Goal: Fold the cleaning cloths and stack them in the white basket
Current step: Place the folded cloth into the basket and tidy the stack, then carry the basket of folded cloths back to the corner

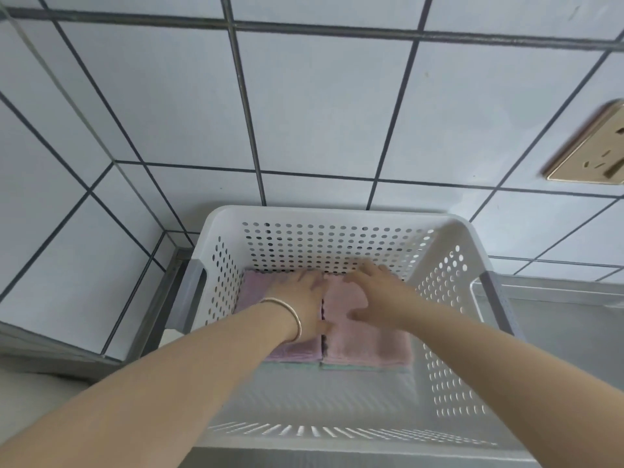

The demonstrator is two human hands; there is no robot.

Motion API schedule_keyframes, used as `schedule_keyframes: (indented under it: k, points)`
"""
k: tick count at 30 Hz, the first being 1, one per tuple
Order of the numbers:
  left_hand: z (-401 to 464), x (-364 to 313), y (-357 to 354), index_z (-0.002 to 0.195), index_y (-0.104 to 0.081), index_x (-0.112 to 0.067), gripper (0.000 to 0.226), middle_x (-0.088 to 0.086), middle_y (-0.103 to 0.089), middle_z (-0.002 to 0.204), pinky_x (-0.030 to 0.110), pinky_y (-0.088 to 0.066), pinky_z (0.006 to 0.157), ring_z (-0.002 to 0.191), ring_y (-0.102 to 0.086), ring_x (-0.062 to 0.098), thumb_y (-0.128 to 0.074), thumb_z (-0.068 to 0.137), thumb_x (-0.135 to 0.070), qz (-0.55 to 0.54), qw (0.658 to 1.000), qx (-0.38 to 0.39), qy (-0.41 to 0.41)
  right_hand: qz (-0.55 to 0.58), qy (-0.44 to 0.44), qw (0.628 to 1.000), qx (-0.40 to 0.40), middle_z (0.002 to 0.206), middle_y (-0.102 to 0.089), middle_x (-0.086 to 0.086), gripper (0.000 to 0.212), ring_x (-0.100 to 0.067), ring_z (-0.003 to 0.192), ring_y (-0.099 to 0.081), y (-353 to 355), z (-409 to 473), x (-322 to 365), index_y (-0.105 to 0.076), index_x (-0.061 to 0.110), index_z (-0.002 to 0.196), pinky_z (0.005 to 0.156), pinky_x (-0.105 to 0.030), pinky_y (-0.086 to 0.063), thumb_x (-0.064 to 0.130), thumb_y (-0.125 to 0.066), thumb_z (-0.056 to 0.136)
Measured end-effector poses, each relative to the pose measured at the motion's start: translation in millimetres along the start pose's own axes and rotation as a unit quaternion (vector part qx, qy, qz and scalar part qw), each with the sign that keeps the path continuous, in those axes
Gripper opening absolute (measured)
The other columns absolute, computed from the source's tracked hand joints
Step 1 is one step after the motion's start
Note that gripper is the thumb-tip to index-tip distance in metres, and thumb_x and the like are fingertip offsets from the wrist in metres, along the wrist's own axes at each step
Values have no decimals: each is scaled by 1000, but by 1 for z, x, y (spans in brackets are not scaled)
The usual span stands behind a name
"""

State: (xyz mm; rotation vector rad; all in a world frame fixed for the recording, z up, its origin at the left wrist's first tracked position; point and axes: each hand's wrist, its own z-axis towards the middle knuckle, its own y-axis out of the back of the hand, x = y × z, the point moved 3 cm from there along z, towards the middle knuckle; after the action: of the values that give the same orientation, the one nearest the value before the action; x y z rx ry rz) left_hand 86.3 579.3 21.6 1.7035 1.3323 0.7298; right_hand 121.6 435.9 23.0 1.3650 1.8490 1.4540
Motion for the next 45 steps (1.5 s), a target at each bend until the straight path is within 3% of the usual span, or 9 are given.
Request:
schedule_keyframes:
  k: [10, 18, 23, 27, 30, 33, 36, 41, 45]
  points:
    - [31, -16, -48, 145, 17, -34, 94, -1, 30, 152, 66, 1, 109, 140, 27, 23, -44, 81, -67, 49, 994, 94, -19, -130, -76, 978, 146, 154, 22, -8, 108, -27, 142, 19, -55, -4, -25, 15, 16, 147, 110, -43, -32, 29, -68, 79]
    - [22, -19, -16, 148, 0, -32, 73, 1, 14, 157, 57, -3, 114, 144, 14, 22, -36, 91, -56, -6, 994, 105, -30, -122, -68, 977, 163, 156, -11, -7, 90, -26, 142, -15, -33, -2, -23, -13, 17, 148, 110, -41, -31, 40, -65, 80]
    - [-36, -14, 83, 139, -36, -34, 48, -4, -49, 138, 35, -38, 105, 123, -49, 17, -44, 93, -41, -116, 985, -123, -35, -43, -25, 999, -14, 107, -64, 3, 22, -19, 104, -56, 59, -34, 11, -59, 27, 101, 86, -31, -44, 43, -48, 91]
    - [-120, 14, 129, 109, -62, -35, 22, -12, -69, 79, 21, -49, 60, 56, -57, -3, -50, 91, -33, -187, 883, -429, -31, -38, 47, 982, -178, 56, -43, 9, 43, -11, 60, -44, 111, -87, 52, -36, 23, 55, 57, -26, -35, 46, -49, 89]
    - [-160, 33, 127, 103, -65, -27, 17, -12, -67, 78, 21, -48, 60, 60, -59, -1, -54, 90, -28, -206, 834, -511, 22, 45, 75, 923, -376, 48, -36, 11, 40, -5, 48, -35, 118, -116, 60, -34, 26, 51, 50, -24, -32, 37, -52, 85]
    - [-167, 53, 97, 118, -58, -23, 30, -2, -62, 111, 34, -50, 86, 100, -60, 17, -55, 88, -25, -196, 847, -475, 134, 30, 15, 893, -450, 68, -56, 7, 10, -20, 69, -54, 98, -124, 37, -61, 19, 72, 58, -31, -46, 25, -58, 80]
    - [-162, 74, 59, 136, -39, -21, 56, 8, -42, 132, 40, -41, 98, 121, -45, 26, -59, 85, -33, -255, 869, -360, 223, 14, -130, 925, -356, 109, -56, -7, 33, -30, 105, -47, 79, -125, -1, -58, 15, 114, 83, -38, -42, 21, -61, 81]
    - [-152, 82, 19, 111, -55, -11, 32, 9, -63, 103, 29, -40, 72, 88, -57, 26, -58, 86, -31, -348, 858, -256, 279, 162, -279, 889, -324, 126, -43, -14, 47, -32, 115, -43, 65, -143, -32, -43, 14, 132, 91, -38, -39, 16, -52, 86]
    - [-154, 71, 6, 85, -53, -8, 14, 5, -51, 67, 27, -30, 54, 59, -44, 19, -52, 90, -21, -499, 779, -260, 277, 286, -283, 885, -232, 118, -48, -12, 52, -30, 97, -51, 49, -144, -40, -39, 20, 135, 84, -36, -43, 10, -49, 85]
